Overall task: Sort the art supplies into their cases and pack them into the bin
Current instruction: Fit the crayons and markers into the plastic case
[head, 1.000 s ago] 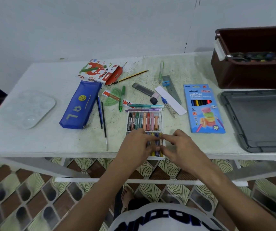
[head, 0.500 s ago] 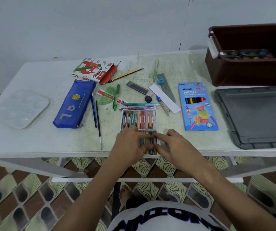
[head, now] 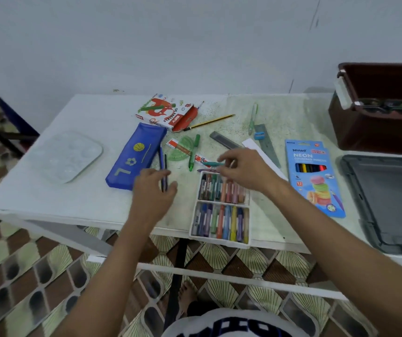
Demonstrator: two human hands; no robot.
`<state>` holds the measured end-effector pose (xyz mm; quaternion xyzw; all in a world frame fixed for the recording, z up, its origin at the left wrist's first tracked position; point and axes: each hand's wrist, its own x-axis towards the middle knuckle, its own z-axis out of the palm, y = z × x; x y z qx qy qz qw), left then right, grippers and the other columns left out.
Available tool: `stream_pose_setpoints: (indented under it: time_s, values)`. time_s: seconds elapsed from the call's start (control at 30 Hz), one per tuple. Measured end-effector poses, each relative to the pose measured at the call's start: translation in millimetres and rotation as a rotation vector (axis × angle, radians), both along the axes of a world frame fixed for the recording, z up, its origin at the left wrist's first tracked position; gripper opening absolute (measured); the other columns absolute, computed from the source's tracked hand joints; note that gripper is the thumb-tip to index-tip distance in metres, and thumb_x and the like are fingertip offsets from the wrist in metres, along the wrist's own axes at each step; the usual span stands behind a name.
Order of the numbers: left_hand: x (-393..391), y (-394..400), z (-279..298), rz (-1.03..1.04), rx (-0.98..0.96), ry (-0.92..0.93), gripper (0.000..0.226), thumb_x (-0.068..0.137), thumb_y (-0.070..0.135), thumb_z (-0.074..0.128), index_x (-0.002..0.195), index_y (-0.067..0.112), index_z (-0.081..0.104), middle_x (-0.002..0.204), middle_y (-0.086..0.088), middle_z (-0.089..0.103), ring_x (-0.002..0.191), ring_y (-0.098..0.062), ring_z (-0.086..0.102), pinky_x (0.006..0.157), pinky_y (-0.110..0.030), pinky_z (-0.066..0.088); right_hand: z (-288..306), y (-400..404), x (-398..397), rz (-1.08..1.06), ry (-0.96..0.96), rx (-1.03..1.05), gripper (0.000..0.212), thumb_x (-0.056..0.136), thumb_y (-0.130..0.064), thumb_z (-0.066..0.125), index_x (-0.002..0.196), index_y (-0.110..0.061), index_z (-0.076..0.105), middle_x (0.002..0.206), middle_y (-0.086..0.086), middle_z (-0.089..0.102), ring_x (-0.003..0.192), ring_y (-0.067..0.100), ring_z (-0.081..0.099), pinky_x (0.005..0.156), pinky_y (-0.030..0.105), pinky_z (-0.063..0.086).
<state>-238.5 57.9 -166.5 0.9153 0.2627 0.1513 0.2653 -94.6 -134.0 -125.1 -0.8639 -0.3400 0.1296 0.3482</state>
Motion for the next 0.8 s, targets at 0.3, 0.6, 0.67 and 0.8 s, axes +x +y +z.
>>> stream_pose_setpoints:
  time_s: [0.3,0.6,0.67,0.8]
  values:
    - [4,94,-21,0.157,0.106,0.103,0.05,0.085,0.043,0.061,0.128,0.016,0.059,0.13,-0.015,0.051,0.12,-0.032,0.048,0.099,-0.041,0.04,-7,143,82,0.164,-0.127,-0.044,0.034,0.082,-0.01,0.067,0.116,-0.011,0.067,0.119,0.005,0.066,0.109,0.017,0.059,0.085,0.015,0.036]
    - [2,94,-46,0.168,0.207,0.062,0.051,0.088,0.046,0.043,0.122,0.015,0.064,0.124,-0.012,0.055,0.115,-0.031,0.049,0.097,-0.044,0.041,-31,196,155,0.245,-0.332,-0.305,0.052,0.088,-0.004,0.053,0.138,-0.015,0.047,0.144,0.012,0.039,0.135,0.03,0.034,0.112,0.04,0.029]
    - [2,95,-48,0.169,0.219,0.075,0.051,0.089,0.046,0.043,0.124,0.016,0.062,0.126,-0.011,0.053,0.117,-0.03,0.048,0.099,-0.044,0.04,-30,202,159,0.309,-0.339,-0.375,0.054,0.09,-0.007,0.053,0.142,-0.018,0.042,0.15,0.01,0.033,0.138,0.029,0.03,0.113,0.043,0.028]
    - [4,94,-50,0.167,0.231,0.073,0.05,0.09,0.046,0.042,0.125,0.017,0.062,0.129,-0.01,0.052,0.119,-0.029,0.047,0.101,-0.042,0.039,-32,214,161,0.4,-0.405,-0.426,0.043,0.094,-0.015,0.053,0.137,-0.02,0.049,0.138,0.007,0.049,0.126,0.026,0.046,0.105,0.041,0.038]
